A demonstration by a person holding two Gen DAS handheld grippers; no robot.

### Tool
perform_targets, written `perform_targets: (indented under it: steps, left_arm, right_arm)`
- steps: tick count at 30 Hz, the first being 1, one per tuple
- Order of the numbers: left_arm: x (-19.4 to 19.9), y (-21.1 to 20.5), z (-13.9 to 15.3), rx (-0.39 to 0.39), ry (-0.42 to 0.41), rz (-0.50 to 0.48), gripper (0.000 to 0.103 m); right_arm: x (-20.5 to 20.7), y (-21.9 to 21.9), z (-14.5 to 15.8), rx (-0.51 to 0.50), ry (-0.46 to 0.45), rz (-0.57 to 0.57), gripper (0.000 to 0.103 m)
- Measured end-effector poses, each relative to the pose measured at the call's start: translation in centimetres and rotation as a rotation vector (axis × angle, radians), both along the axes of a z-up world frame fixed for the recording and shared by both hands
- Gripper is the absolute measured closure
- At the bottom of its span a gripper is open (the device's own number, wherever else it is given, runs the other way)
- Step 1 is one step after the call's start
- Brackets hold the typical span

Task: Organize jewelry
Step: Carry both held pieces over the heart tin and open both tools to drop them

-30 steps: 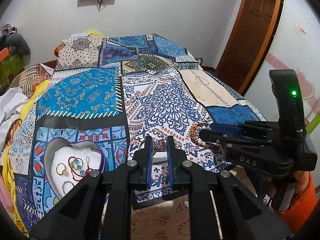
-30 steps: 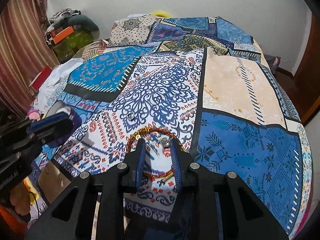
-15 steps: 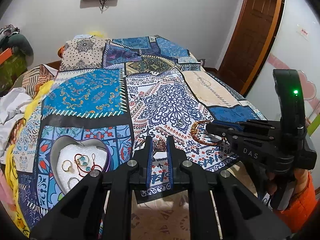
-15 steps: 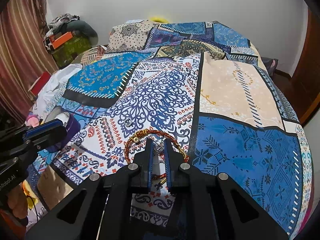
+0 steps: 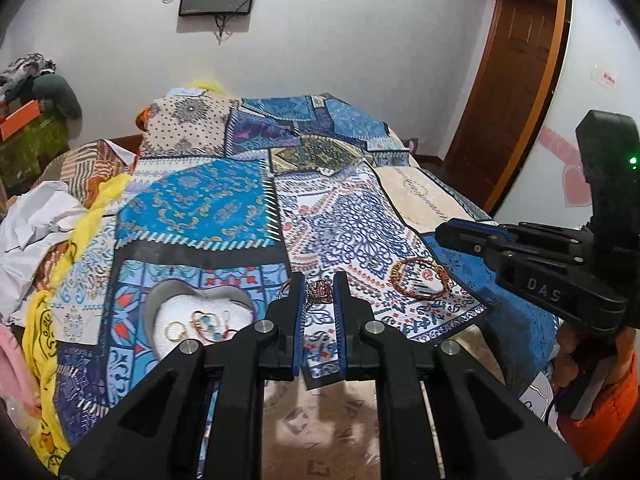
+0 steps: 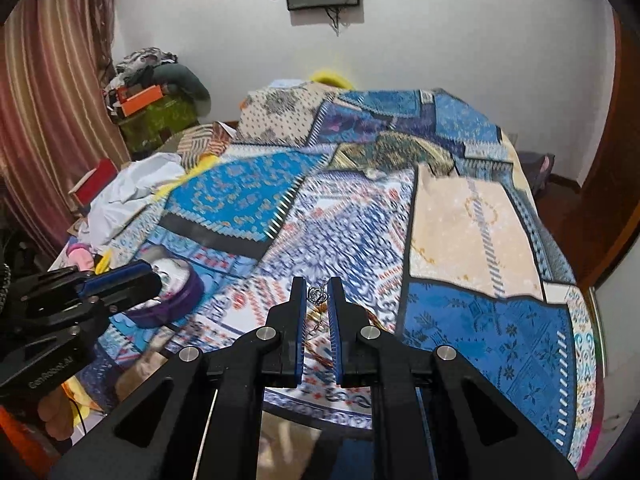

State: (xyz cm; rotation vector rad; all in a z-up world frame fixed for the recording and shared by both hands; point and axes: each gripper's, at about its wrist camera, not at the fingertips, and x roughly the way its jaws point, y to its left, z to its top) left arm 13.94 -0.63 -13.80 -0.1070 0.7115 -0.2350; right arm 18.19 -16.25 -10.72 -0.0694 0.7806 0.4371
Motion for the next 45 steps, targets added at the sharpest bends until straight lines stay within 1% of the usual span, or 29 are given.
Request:
perform_targets:
  steps: [7, 16, 21, 26, 32, 40, 45]
  left_arm:
    - [-1.4, 2.6, 0.9, 0.0, -0.03, 0.054, 0.091]
    - [-2.6, 6.0, 1.2, 0.009, -0.038, 0.134, 0.091]
    - [-3.0, 8.0, 0.8, 0.01, -0.031, 0.181, 0.091]
    - [-2.9, 9.4, -0.7, -0.002, 0.004, 0.214, 0.091]
    - [-2.5, 9.7, -2.2, -0.018, 0.041, 0.213, 0.091]
    - [-1.2, 8.6, -4.0, -0.025, 0.089, 0.164, 0.091]
    - [-0.5, 8.2, -4.6, -0.035, 0.105, 0.146, 0.091]
  right_arm:
    - [-0.7, 2.6, 1.6, 0.015, -0.041, 0.057, 0.094]
    - [-1.1, 6.5, 2.2, 0.044, -0.058, 0.139, 0.094]
    - [-1.3, 8.7, 2.0, 0.053, -0.055, 0.19, 0.094]
    - [-1.2, 10.6, 1.4, 0.048, -0.041, 0.234, 0.094]
    - [-0.9, 12.1, 0.5, 0.035, -0.013, 0.27, 0.094]
    - [-0.3, 13.0, -0.7, 0.032, 0.018, 0.28, 0.094]
    - [0.2, 13.5, -1.5, 0.029, 0.045, 0.287, 0.094]
